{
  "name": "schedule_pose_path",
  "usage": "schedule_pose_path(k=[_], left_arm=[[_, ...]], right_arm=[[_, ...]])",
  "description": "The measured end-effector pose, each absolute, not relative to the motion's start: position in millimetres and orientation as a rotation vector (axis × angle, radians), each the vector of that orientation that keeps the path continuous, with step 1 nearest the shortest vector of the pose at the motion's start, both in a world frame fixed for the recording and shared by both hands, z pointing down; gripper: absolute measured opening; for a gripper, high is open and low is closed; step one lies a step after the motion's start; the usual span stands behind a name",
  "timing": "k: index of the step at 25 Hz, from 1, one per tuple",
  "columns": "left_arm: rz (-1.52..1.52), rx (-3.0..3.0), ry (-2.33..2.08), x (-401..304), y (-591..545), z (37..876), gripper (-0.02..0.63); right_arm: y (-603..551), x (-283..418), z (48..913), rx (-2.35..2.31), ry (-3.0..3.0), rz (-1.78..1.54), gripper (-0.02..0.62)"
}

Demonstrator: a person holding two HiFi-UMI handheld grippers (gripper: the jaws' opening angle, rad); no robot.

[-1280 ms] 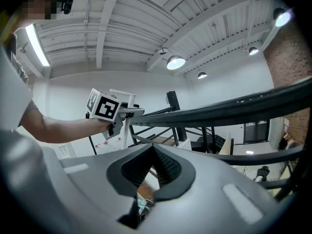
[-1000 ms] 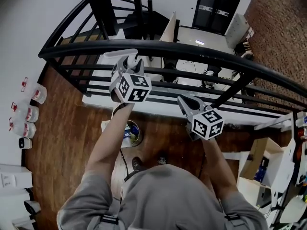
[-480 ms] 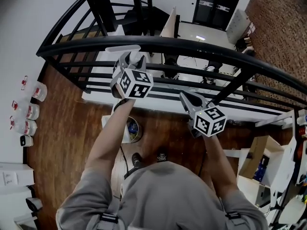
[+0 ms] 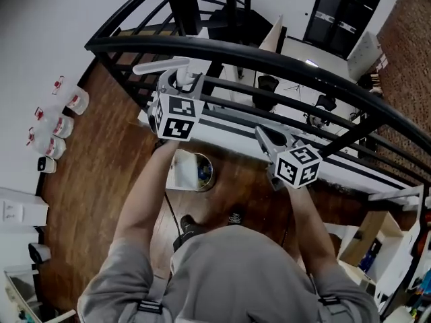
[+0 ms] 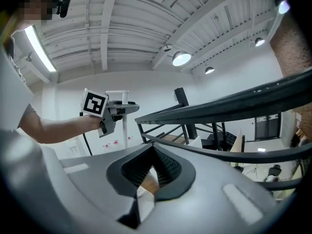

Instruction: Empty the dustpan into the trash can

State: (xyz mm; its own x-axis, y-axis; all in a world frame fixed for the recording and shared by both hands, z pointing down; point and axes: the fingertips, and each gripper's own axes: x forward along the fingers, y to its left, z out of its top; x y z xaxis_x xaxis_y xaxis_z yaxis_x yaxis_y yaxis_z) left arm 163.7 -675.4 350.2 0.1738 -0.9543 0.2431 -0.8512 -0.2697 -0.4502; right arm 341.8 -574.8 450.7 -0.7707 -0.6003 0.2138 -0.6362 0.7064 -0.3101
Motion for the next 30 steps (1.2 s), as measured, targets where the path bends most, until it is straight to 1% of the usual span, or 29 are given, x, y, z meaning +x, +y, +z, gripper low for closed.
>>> schedule_pose_path(k=[8,15,23,30], left_arm=[[-0.548,-2.228,1.910,36,-618,327,0.199],[-0.377,-2.263,2.067,-69,-557,327,0.199],[-0.208,-2.189,2.187,-165,-476,299,0.198],[-0.152,-2.121,2.208,-234,-425,277,0.193]], right_arm=[[-549,237,438,0.885,-2.850,0.505,-0.002],[-520,155,437,0.782,-2.854,0.494,-0.002],[-482,51,425,0.603,-2.871,0.413,-0.002],[-458,-12,408,0.590,-2.881,0.349,-0.002]])
